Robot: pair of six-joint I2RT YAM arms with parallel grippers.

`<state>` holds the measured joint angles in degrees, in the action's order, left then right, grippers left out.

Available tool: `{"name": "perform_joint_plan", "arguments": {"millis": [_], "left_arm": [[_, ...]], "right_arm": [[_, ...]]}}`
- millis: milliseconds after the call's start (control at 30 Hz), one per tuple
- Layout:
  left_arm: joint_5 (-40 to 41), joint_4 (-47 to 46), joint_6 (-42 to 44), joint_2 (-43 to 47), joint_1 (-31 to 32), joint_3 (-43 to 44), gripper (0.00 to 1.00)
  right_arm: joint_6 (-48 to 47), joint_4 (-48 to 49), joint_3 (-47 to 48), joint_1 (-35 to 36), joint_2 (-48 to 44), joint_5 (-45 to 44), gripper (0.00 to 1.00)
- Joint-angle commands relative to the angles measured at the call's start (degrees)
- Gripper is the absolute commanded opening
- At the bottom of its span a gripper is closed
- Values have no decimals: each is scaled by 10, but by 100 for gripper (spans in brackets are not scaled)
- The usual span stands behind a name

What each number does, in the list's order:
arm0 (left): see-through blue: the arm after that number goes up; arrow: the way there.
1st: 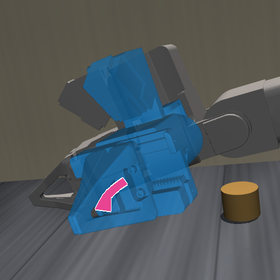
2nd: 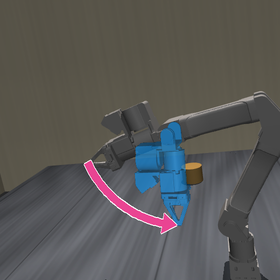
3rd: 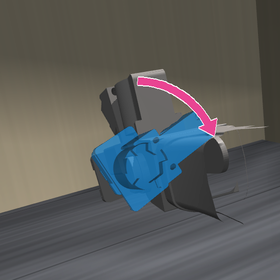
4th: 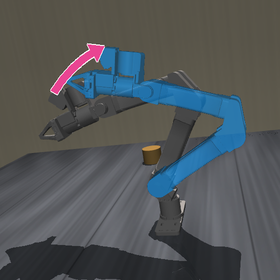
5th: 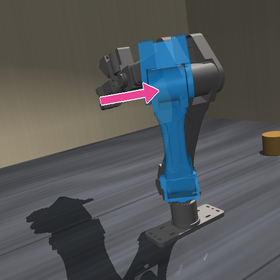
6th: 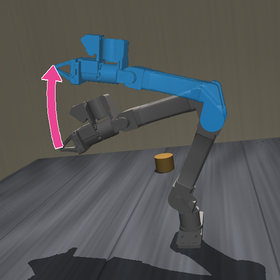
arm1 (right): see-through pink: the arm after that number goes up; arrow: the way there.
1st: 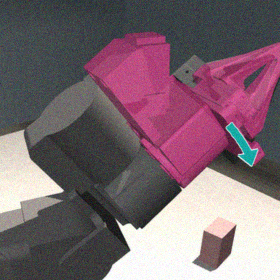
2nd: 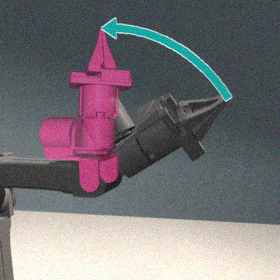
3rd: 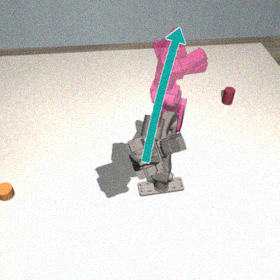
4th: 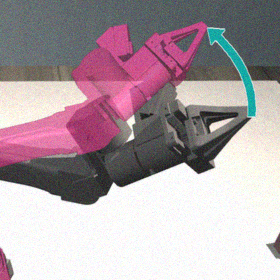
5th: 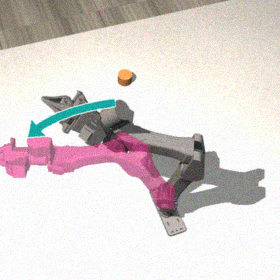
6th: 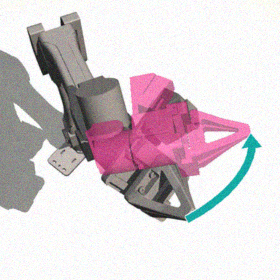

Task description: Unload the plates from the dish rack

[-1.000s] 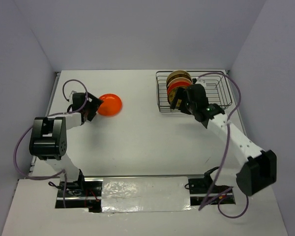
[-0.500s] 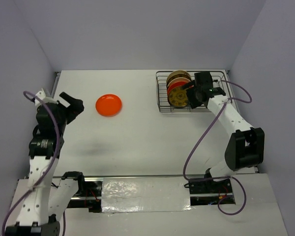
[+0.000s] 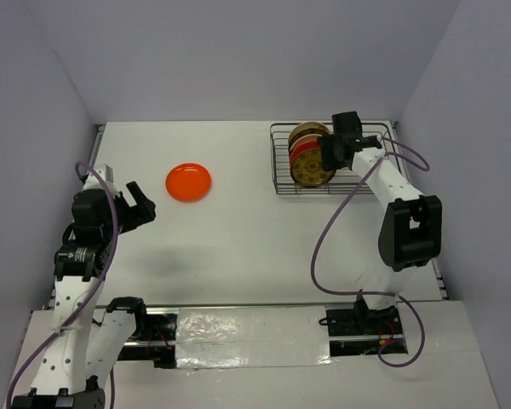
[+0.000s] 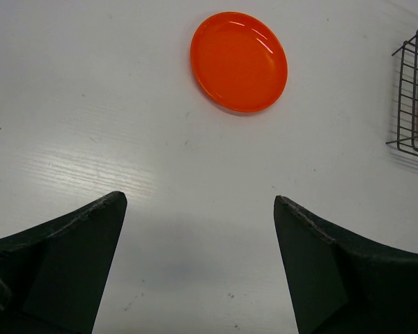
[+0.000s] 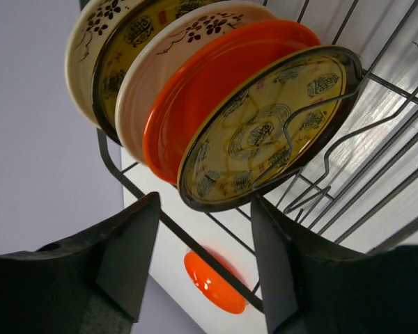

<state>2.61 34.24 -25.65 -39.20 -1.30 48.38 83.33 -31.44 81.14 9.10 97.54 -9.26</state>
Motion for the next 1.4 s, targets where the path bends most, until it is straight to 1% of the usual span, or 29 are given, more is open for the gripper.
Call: {"name": "perform_joint_plan", "arguments": {"millis": [0, 67, 133, 233, 300, 433, 533, 633, 667, 800, 833, 867, 933, 967, 1100, 1200, 1367], "left_arm": [[-20, -24, 19, 4, 2, 5, 99], [-21, -24, 19, 4, 4, 5, 100], [-21, -26, 19, 7, 4, 4, 99], [-20, -28, 19, 11, 4, 3, 100], [-30, -28, 20, 12, 6, 3, 100], [-32, -28, 20, 14, 9, 2, 100], [-31, -28, 20, 14, 9, 2, 99], [-31, -28, 20, 16, 9, 2, 100], [-30, -28, 20, 16, 9, 2, 99], [-28, -27, 18, 18, 9, 2, 100], [-28, -27, 19, 17, 9, 2, 100], [-28, -27, 19, 16, 9, 3, 99], [-28, -27, 19, 15, 9, 3, 99], [-28, -27, 18, 15, 9, 3, 99], [-28, -27, 17, 14, 9, 2, 100], [-28, -25, 17, 15, 9, 2, 100], [-28, -24, 15, 15, 9, 2, 99]], "right_arm": [[18, -2, 43, -3, 21, -19, 60], [19, -13, 53, -2, 36, -22, 58], [20, -20, 61, -1, 49, -20, 53], [21, -11, 61, -3, 57, -31, 53], [22, -2, 60, -3, 60, -34, 48], [17, 14, 57, -2, 58, -37, 48], [20, -9, 68, -2, 68, -33, 47], [18, -24, 72, -2, 78, -29, 33], [19, -24, 69, -2, 80, -26, 32], [24, -13, 56, -3, 78, -16, 20], [25, -14, 57, -3, 78, -16, 20], [25, -19, 58, -2, 76, -13, 15], [27, -22, 56, -4, 70, -6, 12], [32, -29, 53, -4, 60, -3, 0], [54, -3, 22, -3, 25, 16, 0], [58, -3, 29, -3, 3, 23, 0], [50, 39, 21, -3, -37, 42, 0]]}}
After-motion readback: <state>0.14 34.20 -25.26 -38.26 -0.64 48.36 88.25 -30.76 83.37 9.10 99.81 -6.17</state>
